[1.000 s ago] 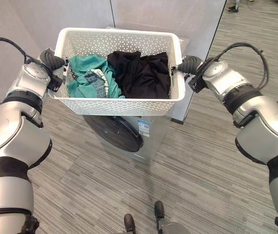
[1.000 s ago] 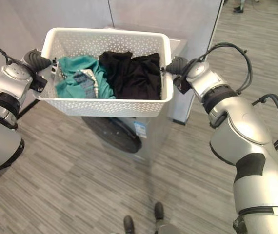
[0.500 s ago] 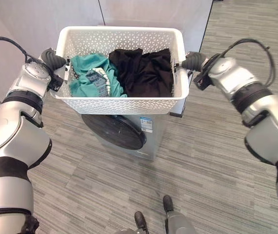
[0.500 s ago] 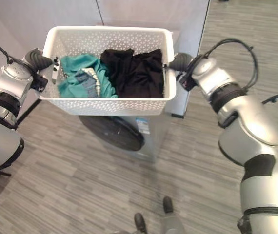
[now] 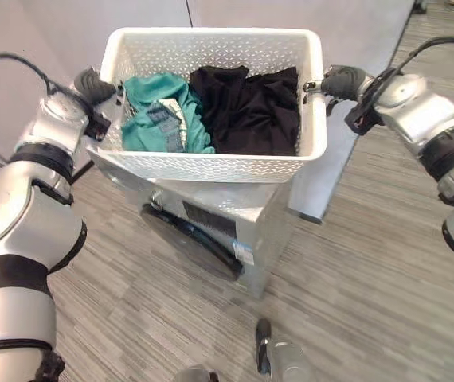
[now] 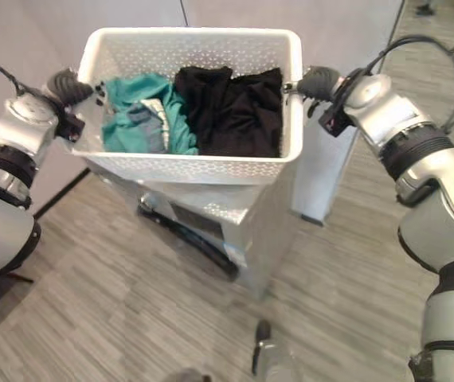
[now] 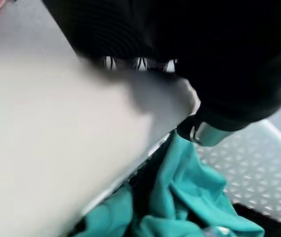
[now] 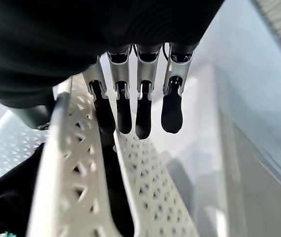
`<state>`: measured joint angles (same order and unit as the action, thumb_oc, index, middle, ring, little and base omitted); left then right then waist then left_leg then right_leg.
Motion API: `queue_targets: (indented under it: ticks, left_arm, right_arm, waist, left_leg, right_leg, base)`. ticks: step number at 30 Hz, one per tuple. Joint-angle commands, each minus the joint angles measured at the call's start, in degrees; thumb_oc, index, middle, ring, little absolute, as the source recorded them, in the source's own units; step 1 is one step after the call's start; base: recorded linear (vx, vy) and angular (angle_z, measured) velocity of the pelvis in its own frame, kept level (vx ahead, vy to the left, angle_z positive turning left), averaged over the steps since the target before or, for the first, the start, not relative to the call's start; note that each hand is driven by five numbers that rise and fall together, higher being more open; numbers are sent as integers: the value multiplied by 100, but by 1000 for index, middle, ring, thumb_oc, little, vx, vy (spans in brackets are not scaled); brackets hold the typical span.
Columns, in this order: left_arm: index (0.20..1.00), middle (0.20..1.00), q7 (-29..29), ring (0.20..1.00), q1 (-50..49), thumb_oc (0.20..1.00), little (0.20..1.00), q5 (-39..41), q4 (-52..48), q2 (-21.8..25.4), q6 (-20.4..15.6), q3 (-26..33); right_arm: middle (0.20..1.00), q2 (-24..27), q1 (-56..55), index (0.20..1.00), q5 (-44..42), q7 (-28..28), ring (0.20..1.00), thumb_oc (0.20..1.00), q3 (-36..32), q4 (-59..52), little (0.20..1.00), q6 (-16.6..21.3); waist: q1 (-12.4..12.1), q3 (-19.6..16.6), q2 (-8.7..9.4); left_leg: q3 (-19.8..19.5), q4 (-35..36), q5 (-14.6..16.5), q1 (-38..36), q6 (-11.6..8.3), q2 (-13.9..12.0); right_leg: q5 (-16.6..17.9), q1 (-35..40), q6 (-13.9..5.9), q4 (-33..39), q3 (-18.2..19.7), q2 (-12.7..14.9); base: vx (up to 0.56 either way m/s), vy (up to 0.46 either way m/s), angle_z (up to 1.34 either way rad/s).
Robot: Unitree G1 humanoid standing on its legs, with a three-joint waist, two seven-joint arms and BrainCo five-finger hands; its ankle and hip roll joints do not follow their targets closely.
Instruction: Grab the laundry basket,head to the washer,open it,put in the laundry and shut it.
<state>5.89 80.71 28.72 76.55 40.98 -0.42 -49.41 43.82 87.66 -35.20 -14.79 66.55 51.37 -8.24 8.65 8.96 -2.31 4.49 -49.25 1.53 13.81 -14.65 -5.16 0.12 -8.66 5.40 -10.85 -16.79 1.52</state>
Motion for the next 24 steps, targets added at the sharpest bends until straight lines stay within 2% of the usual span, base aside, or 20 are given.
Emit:
queue_targets:
  ticks: [1,4,5,6,7,8,9,11,12,15,24]
  left_arm:
    - [200,200,-107,200,679,200,200,-21,-180,-310,-540,-274]
    - [200,200,-151,200,671,200,200,20,-110,-348,-535,-367]
    - [200,200,-167,200,617,200,200,32,-142,-306,-555,-397]
    - [200,200,-168,200,617,200,200,32,-143,-305,-555,-399]
    - [200,200,-198,200,620,200,200,16,-142,-277,-561,-443]
    - [200,200,-150,200,568,200,200,8,-89,-171,-497,-557]
    - [200,200,-136,200,597,200,200,-18,-71,-185,-509,-600]
    - [200,200,-146,200,546,200,200,22,-117,-157,-526,-602]
    - [200,200,-163,200,437,200,200,-44,-152,-108,-516,-562]
    - [200,200,-173,200,477,200,200,-76,-142,-74,-521,-604]
    - [200,200,-105,200,438,200,200,-386,17,64,-459,-756]
  right_arm:
    - [200,-151,781,200,-256,163,200,200,-198,328,200,571]
    - [200,-241,675,200,-130,206,200,200,-152,200,200,604]
    - [200,-255,616,200,-84,245,200,200,-154,90,200,621]
    - [200,-255,613,200,-83,246,200,200,-157,87,200,619]
    - [200,-293,551,200,-83,262,200,200,-207,70,200,627]
    - [200,-486,493,200,27,240,200,200,-161,116,200,613]
    - [200,-581,437,200,-13,275,200,200,-292,135,200,619]
    - [200,-683,386,200,-42,298,200,200,-319,31,200,622]
    - [200,-877,203,200,-61,257,200,200,-456,-54,200,632]
    - [200,-1018,48,200,-31,177,200,200,-429,-86,200,591]
    - [200,-1419,-207,200,-158,113,200,200,-395,-337,200,499]
  waist:
    - [44,80,-1]
    - [-111,88,65]
    - [-156,85,74]
    - [-154,73,85]
    - [-222,87,92]
    - [-372,101,90]
    - [-418,74,63]
    - [-452,61,47]
    - [-515,3,9]
    - [-551,-23,-36]
    - [-638,-122,-100]
  left_leg:
    - [938,1871,-766,-808,655,16]
    - [608,2721,-325,-412,879,65]
    - [481,3132,-376,-361,887,-12]
    - [485,3165,-404,-362,890,2]
    - [305,3556,-660,-274,827,-164]
    - [-65,3746,-684,-477,833,-148]
    - [-151,3820,-752,-500,811,-99]
    - [-66,4039,-696,-626,835,-69]
    - [-38,4312,-621,-852,883,49]
    - [41,4727,-691,-1012,900,79]
    - [90,5316,-773,-1160,956,166]
  right_leg:
    - [201,234,-669,835,411,-148]
    - [80,379,-783,780,596,-108]
    - [22,433,-802,725,708,-87]
    - [29,420,-802,727,709,-76]
    - [-15,511,-819,670,837,-61]
    - [-157,570,-845,446,1055,-99]
    - [-173,585,-864,451,1126,-143]
    - [-183,596,-880,446,1205,-166]
    - [-151,619,-904,522,1302,-163]
    - [-71,564,-960,684,1342,-128]
    - [219,480,-1114,1125,1373,18]
  base:
    - [191,-55,33]
    - [172,49,21]
    - [159,78,-20]
    - [169,104,-41]
    - [257,142,-63]
    - [317,172,-70]
    - [233,113,-72]
    - [132,118,-126]
    - [188,233,-91]
    - [54,142,-32]
    - [10,84,9]
